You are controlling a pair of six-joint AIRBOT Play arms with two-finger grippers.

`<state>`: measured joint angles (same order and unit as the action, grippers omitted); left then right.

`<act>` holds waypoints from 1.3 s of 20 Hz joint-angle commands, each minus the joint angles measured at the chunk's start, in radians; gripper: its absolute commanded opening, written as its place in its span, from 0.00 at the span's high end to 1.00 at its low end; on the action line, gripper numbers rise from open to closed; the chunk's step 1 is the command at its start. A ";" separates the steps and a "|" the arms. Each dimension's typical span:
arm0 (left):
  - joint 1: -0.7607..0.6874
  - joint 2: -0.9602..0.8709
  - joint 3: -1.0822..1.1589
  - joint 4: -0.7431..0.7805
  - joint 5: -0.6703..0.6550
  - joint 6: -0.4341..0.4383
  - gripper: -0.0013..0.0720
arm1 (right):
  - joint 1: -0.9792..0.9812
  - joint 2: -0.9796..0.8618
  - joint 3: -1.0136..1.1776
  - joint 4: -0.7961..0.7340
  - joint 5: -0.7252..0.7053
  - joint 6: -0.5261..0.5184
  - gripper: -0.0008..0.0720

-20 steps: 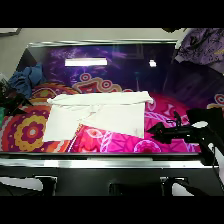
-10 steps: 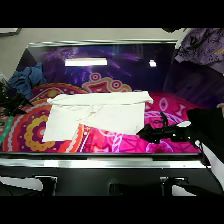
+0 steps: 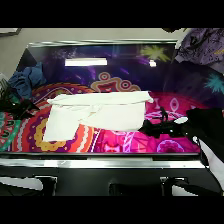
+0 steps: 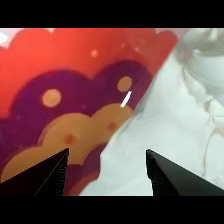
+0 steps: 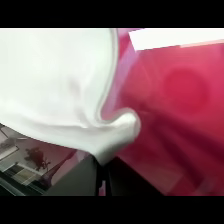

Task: Fold the clothes and pants, and hang the long-sleeved shirts on hangers.

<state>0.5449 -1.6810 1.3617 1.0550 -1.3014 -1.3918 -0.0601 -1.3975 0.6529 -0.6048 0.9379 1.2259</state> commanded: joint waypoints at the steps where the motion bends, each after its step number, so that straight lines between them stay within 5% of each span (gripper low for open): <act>1: 0.001 -0.013 -0.087 -0.138 0.110 0.146 0.26 | 0.001 0.003 0.043 -0.016 0.053 0.031 0.95; 12: -0.097 -0.100 -0.095 -0.158 0.106 0.245 0.27 | 0.001 0.011 0.047 -0.019 0.087 0.016 0.95; 13: -0.106 -0.103 -0.095 -0.158 0.106 0.243 0.31 | 0.001 0.022 0.047 -0.019 0.083 0.016 0.95; 15: -0.124 -0.101 -0.094 -0.172 0.099 0.245 0.87 | 0.001 0.060 0.052 -0.020 0.065 0.016 0.95; 16: -0.127 -0.100 -0.089 -0.211 0.086 0.248 0.96 | 0.001 0.081 0.071 -0.027 0.063 0.017 0.95; 20: -0.138 -0.061 0.033 -0.330 -0.004 0.239 0.96 | 0.001 0.095 0.282 -0.085 0.093 0.055 0.95; 26: -0.174 0.147 0.467 -0.311 -0.011 0.106 0.97 | 0.001 0.095 0.896 -0.273 0.203 0.134 0.95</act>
<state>0.3828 -1.6215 1.6352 0.7441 -1.3109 -1.2156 -0.0593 -1.3056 1.2690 -0.7792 1.0752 1.3155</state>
